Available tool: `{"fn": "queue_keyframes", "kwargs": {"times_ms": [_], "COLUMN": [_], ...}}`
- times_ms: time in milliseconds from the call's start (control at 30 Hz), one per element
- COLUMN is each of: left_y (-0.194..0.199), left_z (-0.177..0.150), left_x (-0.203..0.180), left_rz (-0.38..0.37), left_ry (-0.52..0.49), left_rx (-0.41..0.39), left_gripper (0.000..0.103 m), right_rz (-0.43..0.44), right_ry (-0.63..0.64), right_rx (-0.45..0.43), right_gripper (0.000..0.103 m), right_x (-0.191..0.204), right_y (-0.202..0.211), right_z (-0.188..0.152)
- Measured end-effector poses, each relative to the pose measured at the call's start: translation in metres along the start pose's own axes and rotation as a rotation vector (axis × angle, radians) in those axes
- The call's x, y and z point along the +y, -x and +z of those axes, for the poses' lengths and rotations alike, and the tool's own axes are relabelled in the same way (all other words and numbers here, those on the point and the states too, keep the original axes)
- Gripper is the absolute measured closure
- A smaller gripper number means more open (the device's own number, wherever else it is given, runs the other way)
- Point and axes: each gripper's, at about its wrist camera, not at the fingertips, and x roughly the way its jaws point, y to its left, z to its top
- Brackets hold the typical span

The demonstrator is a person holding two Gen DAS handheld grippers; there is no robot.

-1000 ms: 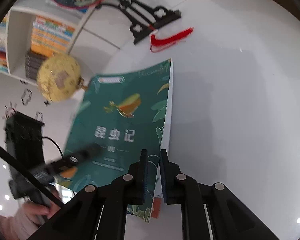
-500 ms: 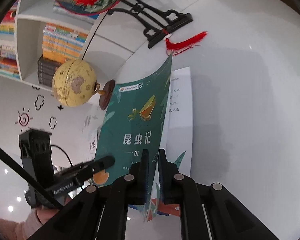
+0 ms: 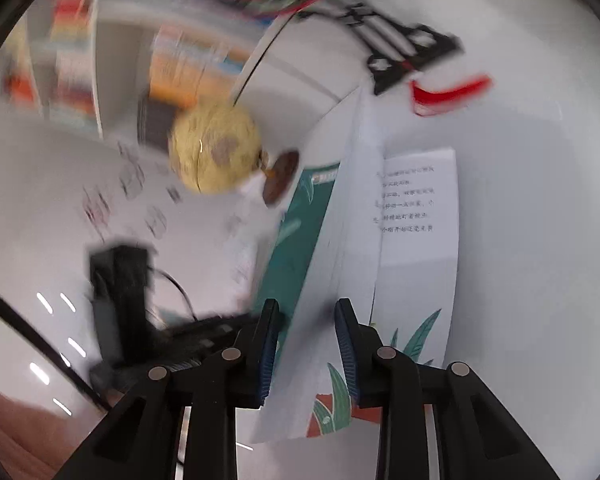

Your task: Organize books

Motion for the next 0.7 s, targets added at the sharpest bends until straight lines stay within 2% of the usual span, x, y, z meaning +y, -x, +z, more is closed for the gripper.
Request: {"fn": "queue_keyframes", "kwargs": {"times_ms": [67,133,200,333,500,633,700], "left_y": [0.001,0.004,0.009,0.012,0.008,0.000,-0.001], "left_z": [-0.004,-0.005,-0.008,-0.010,-0.010,-0.008,-0.006], "left_x": [0.004,0.005,0.003,0.001,-0.001,-0.009,-0.011], "left_rz": [-0.001,-0.006,-0.012,-0.036,-0.124,-0.142,-0.197], "left_ry": [0.009,0.004,-0.013,-0.024,-0.015,-0.026,-0.001], "left_rx": [0.003,0.000,-0.011,-0.013,0.004,0.008,0.013], "left_gripper": [0.087,0.087,0.087,0.087,0.087,0.087,0.087], "right_rz": [-0.084,-0.152,-0.191,-0.238,-0.257,-0.285,-0.294], "right_ry": [0.034,0.004,-0.006,0.071,0.104,0.080,0.054], "right_rx": [0.057,0.062,0.043,0.019,0.004,-0.001,-0.006], "right_gripper": [0.081,0.097,0.098,0.099,0.099,0.099,0.099], "right_x": [0.007,0.003,0.003,0.028,0.048,0.043,0.036], "right_y": [-0.017,-0.026,-0.025,-0.018,-0.011,-0.007,-0.003], "right_z": [-0.001,-0.002,-0.003,-0.008,-0.011,-0.018,-0.021]}}
